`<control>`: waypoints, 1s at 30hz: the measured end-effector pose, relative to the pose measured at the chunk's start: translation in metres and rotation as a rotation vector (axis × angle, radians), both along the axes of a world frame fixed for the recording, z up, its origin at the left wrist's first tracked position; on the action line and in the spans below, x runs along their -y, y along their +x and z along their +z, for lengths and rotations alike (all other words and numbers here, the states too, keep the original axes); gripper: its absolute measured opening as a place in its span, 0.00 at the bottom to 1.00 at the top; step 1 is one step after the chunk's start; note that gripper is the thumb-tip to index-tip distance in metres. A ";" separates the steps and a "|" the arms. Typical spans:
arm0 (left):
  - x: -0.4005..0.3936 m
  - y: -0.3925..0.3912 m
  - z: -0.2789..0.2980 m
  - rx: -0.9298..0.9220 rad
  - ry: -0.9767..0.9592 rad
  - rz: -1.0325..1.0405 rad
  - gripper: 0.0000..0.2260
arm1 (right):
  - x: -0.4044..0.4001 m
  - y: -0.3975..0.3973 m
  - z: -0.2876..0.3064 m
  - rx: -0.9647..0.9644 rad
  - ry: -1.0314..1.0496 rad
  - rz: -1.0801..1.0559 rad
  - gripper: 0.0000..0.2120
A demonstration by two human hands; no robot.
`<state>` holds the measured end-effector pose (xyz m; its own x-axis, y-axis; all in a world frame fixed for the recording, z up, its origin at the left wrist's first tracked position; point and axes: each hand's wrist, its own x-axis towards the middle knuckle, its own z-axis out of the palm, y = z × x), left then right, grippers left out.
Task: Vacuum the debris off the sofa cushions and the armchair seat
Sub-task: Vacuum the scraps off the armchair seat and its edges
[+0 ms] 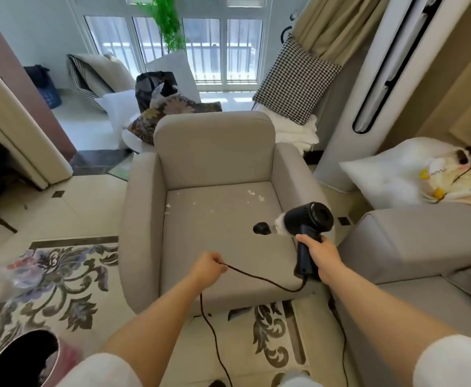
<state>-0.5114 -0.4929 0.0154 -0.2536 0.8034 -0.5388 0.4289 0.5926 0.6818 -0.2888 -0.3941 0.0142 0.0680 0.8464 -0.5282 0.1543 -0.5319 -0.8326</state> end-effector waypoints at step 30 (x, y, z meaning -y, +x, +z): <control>-0.261 -0.118 -0.030 -0.071 -0.126 0.012 0.11 | -0.298 -0.128 -0.071 0.404 0.005 0.360 0.24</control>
<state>-0.6298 -0.2319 -0.0149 -0.3043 0.7270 -0.6155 0.4657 0.6772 0.5697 -0.4164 -0.0960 -0.0570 -0.0303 0.8562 -0.5157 0.6347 -0.3821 -0.6717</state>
